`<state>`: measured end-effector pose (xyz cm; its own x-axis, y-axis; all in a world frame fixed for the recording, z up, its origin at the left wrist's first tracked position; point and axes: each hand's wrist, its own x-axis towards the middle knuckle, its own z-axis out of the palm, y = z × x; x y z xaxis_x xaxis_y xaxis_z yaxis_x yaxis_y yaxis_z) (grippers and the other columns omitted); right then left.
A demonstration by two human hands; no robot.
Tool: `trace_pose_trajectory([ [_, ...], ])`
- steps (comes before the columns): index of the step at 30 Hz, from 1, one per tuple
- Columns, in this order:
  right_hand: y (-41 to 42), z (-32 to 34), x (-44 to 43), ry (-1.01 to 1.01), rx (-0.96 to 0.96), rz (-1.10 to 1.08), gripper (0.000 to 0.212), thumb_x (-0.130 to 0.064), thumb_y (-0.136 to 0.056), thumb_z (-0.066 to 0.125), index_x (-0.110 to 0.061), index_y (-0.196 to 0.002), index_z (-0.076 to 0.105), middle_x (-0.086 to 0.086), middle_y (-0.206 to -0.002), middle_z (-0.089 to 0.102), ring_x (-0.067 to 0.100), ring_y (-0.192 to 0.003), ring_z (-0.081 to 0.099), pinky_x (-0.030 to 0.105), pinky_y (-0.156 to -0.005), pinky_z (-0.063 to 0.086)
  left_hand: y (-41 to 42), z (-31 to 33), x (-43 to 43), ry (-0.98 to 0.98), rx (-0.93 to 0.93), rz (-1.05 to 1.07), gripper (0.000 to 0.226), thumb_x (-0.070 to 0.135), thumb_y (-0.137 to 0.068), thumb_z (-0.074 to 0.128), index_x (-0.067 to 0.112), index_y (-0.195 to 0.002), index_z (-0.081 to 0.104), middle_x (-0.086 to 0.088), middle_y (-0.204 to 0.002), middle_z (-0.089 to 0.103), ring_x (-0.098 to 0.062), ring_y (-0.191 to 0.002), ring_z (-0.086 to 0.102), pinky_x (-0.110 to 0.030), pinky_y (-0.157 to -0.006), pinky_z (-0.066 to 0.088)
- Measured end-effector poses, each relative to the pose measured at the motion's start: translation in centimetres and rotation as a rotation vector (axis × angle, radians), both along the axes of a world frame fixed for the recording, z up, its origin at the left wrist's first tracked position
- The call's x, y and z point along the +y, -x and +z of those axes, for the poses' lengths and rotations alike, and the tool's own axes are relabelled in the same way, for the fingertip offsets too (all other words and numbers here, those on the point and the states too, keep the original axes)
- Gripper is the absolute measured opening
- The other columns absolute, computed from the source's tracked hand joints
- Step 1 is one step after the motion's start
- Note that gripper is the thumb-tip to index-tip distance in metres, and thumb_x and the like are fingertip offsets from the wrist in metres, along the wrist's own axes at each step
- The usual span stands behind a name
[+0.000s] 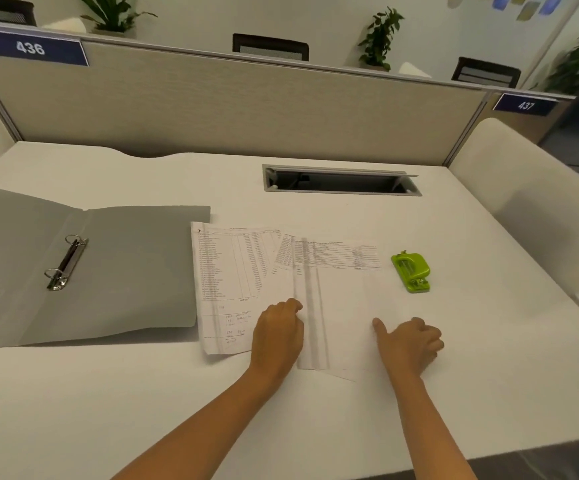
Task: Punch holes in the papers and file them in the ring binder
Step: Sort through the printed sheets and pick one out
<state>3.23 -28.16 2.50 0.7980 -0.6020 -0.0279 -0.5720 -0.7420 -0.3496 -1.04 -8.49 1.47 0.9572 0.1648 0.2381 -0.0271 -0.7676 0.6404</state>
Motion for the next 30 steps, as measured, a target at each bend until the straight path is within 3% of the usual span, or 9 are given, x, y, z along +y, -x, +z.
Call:
trace_pose_trajectory([
  [4,0.2,0.5,-0.2,0.008,0.036,0.000,0.080,-0.049,-0.075,0.074,0.009,-0.120,0.045,0.025,-0.124,0.045,0.038,-0.114,0.043,0.041,-0.092,0.042,-0.7,0.3,-1.0,0.114,0.084,0.077,0.027,0.014,-0.092,0.055,0.009,-0.118,0.059,-0.005,-0.114,0.059,-0.018,-0.095,0.060,-0.023,-0.081,0.051],
  [7,0.0,1.2,-0.3,0.000,0.061,0.007,0.076,-0.045,-0.076,0.075,0.009,-0.120,0.046,0.024,-0.123,0.047,0.036,-0.114,0.046,0.040,-0.092,0.044,-1.1,0.5,-1.1,0.182,0.159,0.087,0.033,0.016,-0.091,0.058,0.009,-0.123,0.055,-0.005,-0.120,0.054,-0.015,-0.099,0.055,-0.013,-0.081,0.038],
  [12,-0.8,2.2,0.1,-0.098,0.120,-0.034,0.073,-0.037,-0.075,0.079,0.007,-0.122,0.046,0.024,-0.126,0.047,0.037,-0.117,0.048,0.041,-0.096,0.043,-1.5,0.4,-1.1,0.219,0.218,0.085,0.046,0.024,-0.083,0.071,0.011,-0.122,0.052,-0.003,-0.120,0.047,-0.008,-0.094,0.040,-0.013,-0.081,0.032],
  [20,-1.5,3.0,0.1,-0.218,0.183,-0.124,0.065,-0.028,-0.074,0.079,0.000,-0.120,0.043,0.020,-0.121,0.057,0.036,-0.121,0.042,0.038,-0.093,0.042,-1.7,0.2,-1.3,0.217,0.213,0.095,0.054,0.033,-0.079,0.075,0.012,-0.123,0.052,-0.002,-0.119,0.047,-0.013,-0.099,0.047,-0.015,-0.080,0.035],
  [24,-1.6,3.2,-0.3,-0.339,0.214,-0.111,0.061,-0.025,-0.072,0.079,-0.003,-0.122,0.052,0.018,-0.124,0.058,0.038,-0.120,0.047,0.041,-0.096,0.043,-1.8,0.3,-1.4,0.234,0.200,0.124,0.051,0.037,-0.082,0.071,0.013,-0.123,0.053,-0.002,-0.119,0.048,-0.013,-0.098,0.047,-0.016,-0.081,0.036],
  [27,-1.0,3.1,-0.5,-0.391,0.129,-0.054,0.057,-0.023,-0.073,0.079,-0.007,-0.124,0.059,0.017,-0.125,0.059,0.036,-0.112,0.055,0.040,-0.091,0.048,-2.0,0.2,-1.3,0.266,0.184,0.144,0.042,0.036,-0.089,0.063,0.012,-0.122,0.054,-0.004,-0.118,0.051,-0.014,-0.098,0.050,-0.018,-0.081,0.039],
  [30,-0.1,3.4,-0.6,-0.421,-0.092,-0.020,0.032,-0.018,-0.082,0.071,-0.005,-0.110,0.066,0.016,-0.113,0.065,0.030,-0.089,0.056,0.035,-0.076,0.048,-2.0,0.2,-1.2,0.310,0.174,0.168,0.032,0.031,-0.094,0.054,0.011,-0.120,0.055,-0.005,-0.116,0.054,-0.015,-0.094,0.054,-0.019,-0.078,0.039],
])
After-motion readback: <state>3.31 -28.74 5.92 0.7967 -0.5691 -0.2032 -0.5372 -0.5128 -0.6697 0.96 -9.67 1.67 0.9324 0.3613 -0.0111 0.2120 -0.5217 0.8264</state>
